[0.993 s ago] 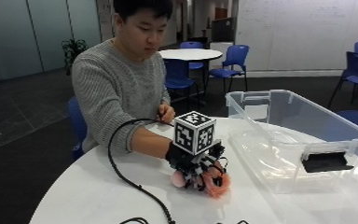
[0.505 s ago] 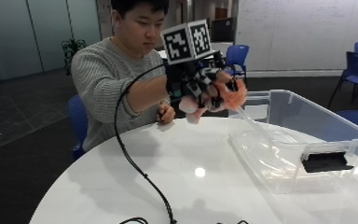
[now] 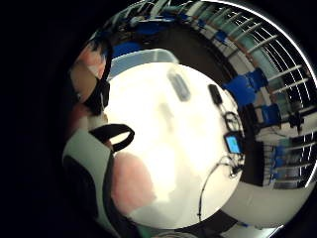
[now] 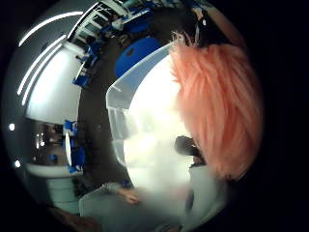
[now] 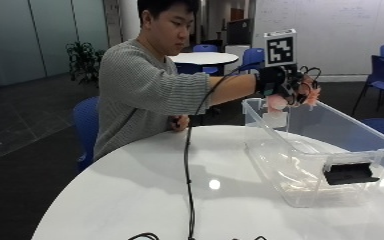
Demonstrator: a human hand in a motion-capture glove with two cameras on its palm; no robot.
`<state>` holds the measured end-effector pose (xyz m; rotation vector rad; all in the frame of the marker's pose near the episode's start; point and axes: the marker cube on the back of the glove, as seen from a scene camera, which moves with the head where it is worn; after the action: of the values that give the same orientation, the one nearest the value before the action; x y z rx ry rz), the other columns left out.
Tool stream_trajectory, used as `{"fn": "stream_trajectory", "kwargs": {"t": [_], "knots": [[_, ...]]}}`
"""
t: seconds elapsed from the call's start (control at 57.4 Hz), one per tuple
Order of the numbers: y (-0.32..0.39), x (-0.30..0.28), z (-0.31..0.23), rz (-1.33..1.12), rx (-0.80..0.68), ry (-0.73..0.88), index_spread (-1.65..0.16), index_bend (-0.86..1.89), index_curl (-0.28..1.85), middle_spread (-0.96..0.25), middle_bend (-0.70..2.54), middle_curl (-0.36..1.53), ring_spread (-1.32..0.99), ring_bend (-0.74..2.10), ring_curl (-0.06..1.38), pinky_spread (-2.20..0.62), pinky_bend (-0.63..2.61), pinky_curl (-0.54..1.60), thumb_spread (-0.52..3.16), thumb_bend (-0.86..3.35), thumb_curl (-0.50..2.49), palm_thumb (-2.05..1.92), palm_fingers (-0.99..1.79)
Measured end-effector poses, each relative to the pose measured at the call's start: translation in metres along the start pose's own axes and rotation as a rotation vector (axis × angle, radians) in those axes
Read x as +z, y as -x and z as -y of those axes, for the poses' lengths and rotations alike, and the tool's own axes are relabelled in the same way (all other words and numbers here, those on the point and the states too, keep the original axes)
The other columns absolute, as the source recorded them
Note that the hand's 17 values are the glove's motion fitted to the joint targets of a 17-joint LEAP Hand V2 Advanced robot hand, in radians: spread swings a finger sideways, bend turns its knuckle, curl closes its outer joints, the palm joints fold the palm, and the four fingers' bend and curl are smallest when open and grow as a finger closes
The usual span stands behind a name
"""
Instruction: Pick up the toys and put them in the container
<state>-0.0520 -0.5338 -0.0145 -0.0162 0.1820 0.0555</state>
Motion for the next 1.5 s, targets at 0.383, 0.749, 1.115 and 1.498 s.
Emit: {"fn": "stream_trajectory", "kwargs": {"t": [0.383, 0.749, 1.115, 1.498], "knots": [[0.062, 0.080, 0.043, -0.098, -0.018, 0.175, -0.40, 0.12, 0.18, -0.25, 0.17, 0.44, -0.38, 1.00, 0.54, -0.43, 1.21, 0.44, 0.64, 0.00, 1.03, 0.71, 0.63], [0.053, 0.101, 0.020, -0.068, -0.051, 0.342, -0.34, 0.14, 0.17, -0.13, 0.14, 0.32, -0.10, 0.58, 0.39, -0.08, 1.42, 0.44, 1.20, -0.05, 0.63, 0.09, -0.21], [-0.044, -0.016, -0.102, 0.117, -0.172, 0.089, -0.34, 0.15, 0.22, -0.12, 0.14, 0.28, -0.02, 0.40, 0.33, 0.02, 1.23, 0.35, 1.33, -0.02, 0.42, -0.01, -0.14], [-0.136, -0.035, -0.259, -0.068, -0.064, -0.039, -0.33, 0.16, 0.28, -0.13, 0.17, 0.29, -0.01, 0.29, 0.31, 0.04, 1.05, 0.30, 1.37, -0.02, 0.32, -0.02, -0.09]]}}
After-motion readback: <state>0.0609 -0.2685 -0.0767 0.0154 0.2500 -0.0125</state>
